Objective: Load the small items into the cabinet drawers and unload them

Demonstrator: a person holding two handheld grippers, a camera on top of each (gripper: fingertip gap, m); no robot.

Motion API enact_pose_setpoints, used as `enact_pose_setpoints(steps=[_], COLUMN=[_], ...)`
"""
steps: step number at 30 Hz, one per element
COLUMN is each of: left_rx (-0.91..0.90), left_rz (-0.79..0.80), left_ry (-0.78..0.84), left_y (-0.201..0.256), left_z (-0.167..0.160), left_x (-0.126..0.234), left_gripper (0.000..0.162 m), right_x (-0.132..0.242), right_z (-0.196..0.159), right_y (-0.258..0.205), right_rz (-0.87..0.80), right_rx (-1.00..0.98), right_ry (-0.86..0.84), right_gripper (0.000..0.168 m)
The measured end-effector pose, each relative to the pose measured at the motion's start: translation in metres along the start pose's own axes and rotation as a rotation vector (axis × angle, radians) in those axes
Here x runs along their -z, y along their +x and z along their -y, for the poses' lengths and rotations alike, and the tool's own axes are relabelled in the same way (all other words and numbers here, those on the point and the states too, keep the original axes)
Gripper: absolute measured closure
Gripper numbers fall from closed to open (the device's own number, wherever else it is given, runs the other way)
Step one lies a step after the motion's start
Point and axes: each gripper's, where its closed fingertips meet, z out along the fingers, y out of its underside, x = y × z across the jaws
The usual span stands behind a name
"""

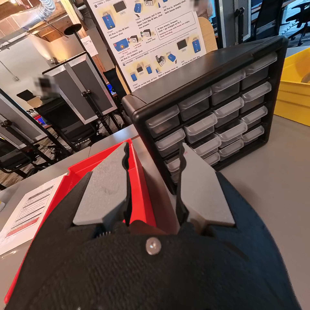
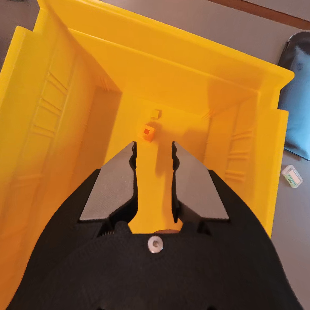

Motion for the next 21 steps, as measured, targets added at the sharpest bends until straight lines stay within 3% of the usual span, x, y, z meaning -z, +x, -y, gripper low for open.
enact_pose_setpoints(steps=[6, 10, 17, 21], left_rx=[-0.015, -0.002, 0.153, 0.195], left_rz=[0.025, 0.071, 0.208, 0.177], left_ry=[-0.002, -0.034, -0.208, -0.265], left_y=[-0.007, -0.039, -0.141, -0.148], left_z=[0.000, -0.012, -0.081, -0.106], left_x=[0.005, 0.010, 0.036, 0.029], left_gripper=[0.103, 0.100, 0.100, 0.102], right_x=[-0.001, 0.026, 0.107, 0.135], right_z=[-0.002, -0.004, -0.036, -0.053], right_y=[-0.007, -0.023, -0.058, -0.081], right_rz=[0.013, 0.067, 0.196, 0.295], right_rx=[-0.005, 0.001, 0.039, 0.059], right_ry=[0.007, 0.067, 0.296, 0.383], right_gripper=[0.130, 0.131, 0.131, 0.130])
